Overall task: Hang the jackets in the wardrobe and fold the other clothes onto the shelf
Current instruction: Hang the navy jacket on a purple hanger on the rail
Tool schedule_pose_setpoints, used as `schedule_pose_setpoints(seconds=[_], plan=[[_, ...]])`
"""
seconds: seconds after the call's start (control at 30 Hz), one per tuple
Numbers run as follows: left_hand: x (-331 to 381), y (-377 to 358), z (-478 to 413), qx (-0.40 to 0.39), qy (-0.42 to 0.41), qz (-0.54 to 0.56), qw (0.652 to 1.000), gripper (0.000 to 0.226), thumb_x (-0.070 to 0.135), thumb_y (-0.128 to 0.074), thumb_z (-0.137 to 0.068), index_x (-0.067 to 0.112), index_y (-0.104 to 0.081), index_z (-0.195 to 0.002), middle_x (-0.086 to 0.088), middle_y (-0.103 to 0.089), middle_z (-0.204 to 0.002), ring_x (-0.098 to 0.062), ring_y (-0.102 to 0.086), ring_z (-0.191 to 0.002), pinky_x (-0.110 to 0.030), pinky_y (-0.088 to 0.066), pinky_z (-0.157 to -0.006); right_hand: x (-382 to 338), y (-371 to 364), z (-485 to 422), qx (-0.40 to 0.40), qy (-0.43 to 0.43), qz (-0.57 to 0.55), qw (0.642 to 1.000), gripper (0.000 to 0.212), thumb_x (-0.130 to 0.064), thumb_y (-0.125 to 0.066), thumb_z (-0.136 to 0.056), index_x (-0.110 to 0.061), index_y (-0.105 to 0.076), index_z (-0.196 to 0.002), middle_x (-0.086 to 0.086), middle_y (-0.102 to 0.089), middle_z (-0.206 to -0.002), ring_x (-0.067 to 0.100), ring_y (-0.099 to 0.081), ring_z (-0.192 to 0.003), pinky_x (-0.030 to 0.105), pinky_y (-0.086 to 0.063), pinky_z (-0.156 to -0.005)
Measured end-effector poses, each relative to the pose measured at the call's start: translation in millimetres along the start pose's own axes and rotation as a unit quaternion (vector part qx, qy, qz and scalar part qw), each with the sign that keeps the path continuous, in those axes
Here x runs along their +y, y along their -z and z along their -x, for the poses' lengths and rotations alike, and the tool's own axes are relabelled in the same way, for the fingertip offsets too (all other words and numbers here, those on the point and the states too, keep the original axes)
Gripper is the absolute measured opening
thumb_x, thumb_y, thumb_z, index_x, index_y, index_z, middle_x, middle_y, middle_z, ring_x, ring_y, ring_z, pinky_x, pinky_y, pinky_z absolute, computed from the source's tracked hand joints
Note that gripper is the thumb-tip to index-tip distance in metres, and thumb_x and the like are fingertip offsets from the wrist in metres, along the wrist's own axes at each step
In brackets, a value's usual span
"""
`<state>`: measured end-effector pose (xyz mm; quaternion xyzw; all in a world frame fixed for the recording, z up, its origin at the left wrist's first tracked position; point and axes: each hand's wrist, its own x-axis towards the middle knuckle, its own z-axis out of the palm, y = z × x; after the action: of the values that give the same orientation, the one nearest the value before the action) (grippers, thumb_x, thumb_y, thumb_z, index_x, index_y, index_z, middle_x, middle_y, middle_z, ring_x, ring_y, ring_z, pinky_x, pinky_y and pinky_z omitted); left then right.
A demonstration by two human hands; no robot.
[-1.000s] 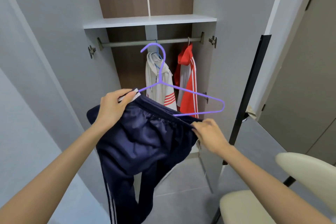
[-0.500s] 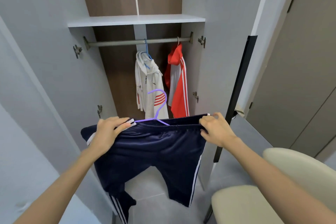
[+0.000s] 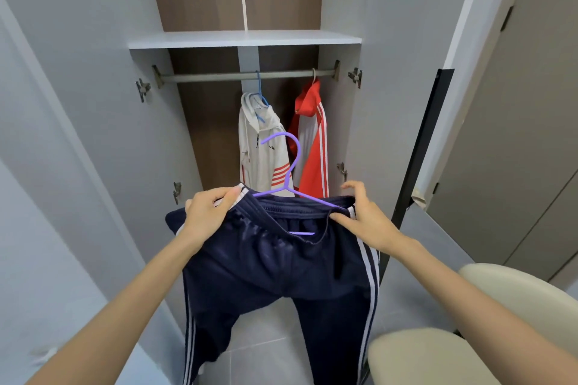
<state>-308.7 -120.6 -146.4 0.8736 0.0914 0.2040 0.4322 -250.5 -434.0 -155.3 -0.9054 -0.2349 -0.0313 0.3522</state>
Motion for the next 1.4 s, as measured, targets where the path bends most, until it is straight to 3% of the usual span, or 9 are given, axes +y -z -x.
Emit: schedule_pose_setpoints(seconds=[0.17, 0.3, 0.5, 0.77, 0.9, 1.07, 1.2, 1.3, 1.4], plan=[[8, 9, -6, -0.033, -0.034, -0.003, 0.999, 0.03, 0.049, -0.051, -0.094, 0.063, -0.063, -0.071, 0.044, -0.06, -0.081, -0.007, -0.058, -0.104, -0.044, -0.031, -0.112, -17, -8, 2, -0.033, 0.07, 0.084, 0.993, 0.016, -0.038, -0.051, -0.098, -0.024, -0.058, -0.093, -0.016, -0.054, -0.072, 0.003, -0.051, -0.063, 0.017, -0.035, -0.059], [3, 12, -14, 0.0, -0.018, -0.011, 1.0, 0.022, 0.045, -0.047, -0.098, 0.05, -0.061, -0.081, 0.04, -0.056, -0.083, 0.003, -0.053, -0.092, -0.003, -0.023, -0.09, -40, -7, 0, -0.009, 0.054, -0.069, 0.996, 0.013, -0.031, -0.056, -0.097, -0.03, -0.067, -0.088, -0.013, -0.067, -0.083, 0.006, -0.06, -0.078, 0.017, -0.046, -0.07], [-8, 19, -26, 0.041, -0.01, -0.108, 0.993, 0.025, 0.049, -0.042, -0.099, 0.039, -0.061, -0.087, 0.023, -0.059, -0.084, -0.005, -0.054, -0.09, -0.036, -0.023, -0.098, -60, 3, -4, 0.013, 0.019, -0.1, 0.995, 0.015, -0.026, -0.062, -0.094, -0.021, -0.074, -0.087, -0.011, -0.072, -0.088, 0.012, -0.063, -0.088, 0.027, -0.046, -0.085], [4, 16, -22, -0.127, -0.229, -0.184, 0.947, 0.026, 0.044, -0.046, -0.098, 0.039, -0.058, -0.12, 0.032, -0.05, -0.117, 0.01, -0.038, -0.117, -0.033, -0.01, -0.108, -86, -1, -3, 0.007, 0.013, -0.109, 0.994, 0.012, -0.022, -0.067, -0.09, -0.017, -0.078, -0.09, -0.006, -0.06, -0.09, 0.009, -0.054, -0.089, 0.013, -0.038, -0.082], [13, 16, -27, -0.085, -0.239, -0.203, 0.946, 0.03, 0.026, -0.035, -0.104, 0.024, -0.055, -0.081, 0.012, -0.059, -0.078, -0.005, -0.053, -0.082, -0.038, -0.013, -0.114, -93, -2, -7, 0.008, 0.023, -0.096, 0.995, 0.012, -0.023, -0.066, -0.091, -0.022, -0.077, -0.09, -0.008, -0.055, -0.088, 0.003, -0.05, -0.081, 0.009, -0.036, -0.074], [23, 16, -45, -0.056, -0.242, -0.314, 0.917, 0.03, 0.025, -0.035, -0.104, 0.018, -0.058, -0.086, 0.005, -0.061, -0.085, -0.013, -0.055, -0.093, -0.036, -0.007, -0.115, -85, 5, -20, -0.046, 0.036, 0.07, 0.996, 0.017, -0.037, -0.052, -0.096, -0.03, -0.067, -0.093, -0.014, -0.055, -0.097, 0.01, -0.054, -0.09, 0.031, -0.044, -0.081], [23, 6, -65, -0.075, -0.228, -0.332, 0.912, 0.032, 0.029, -0.032, -0.105, 0.018, -0.059, -0.092, 0.004, -0.062, -0.097, -0.014, -0.051, -0.11, -0.037, -0.015, -0.114, -76, 15, -39, -0.168, 0.009, 0.058, 0.984, 0.018, -0.021, -0.061, -0.09, -0.035, -0.068, -0.084, -0.02, -0.06, -0.094, 0.0, -0.055, -0.091, 0.006, -0.038, -0.078], [23, -9, -84, -0.073, -0.241, -0.361, 0.898, 0.033, 0.033, -0.029, -0.105, 0.019, -0.057, -0.095, 0.004, -0.061, -0.101, -0.015, -0.051, -0.11, -0.032, -0.031, -0.1, -67, 10, -65, -0.193, 0.026, 0.131, 0.972, 0.017, -0.012, -0.065, -0.083, -0.02, -0.075, -0.094, -0.008, -0.057, -0.107, 0.006, -0.052, -0.102, 0.02, -0.043, -0.091], [24, -20, -113, -0.05, -0.248, -0.357, 0.899, 0.033, 0.034, -0.03, -0.105, 0.019, -0.058, -0.096, 0.004, -0.062, -0.101, -0.017, -0.053, -0.104, -0.03, -0.033, -0.095, -64, -4, -98, -0.141, 0.015, 0.028, 0.989, 0.019, -0.025, -0.061, -0.091, -0.012, -0.074, -0.091, -0.011, -0.057, -0.082, 0.0, -0.051, -0.07, 0.012, -0.039, -0.069]])
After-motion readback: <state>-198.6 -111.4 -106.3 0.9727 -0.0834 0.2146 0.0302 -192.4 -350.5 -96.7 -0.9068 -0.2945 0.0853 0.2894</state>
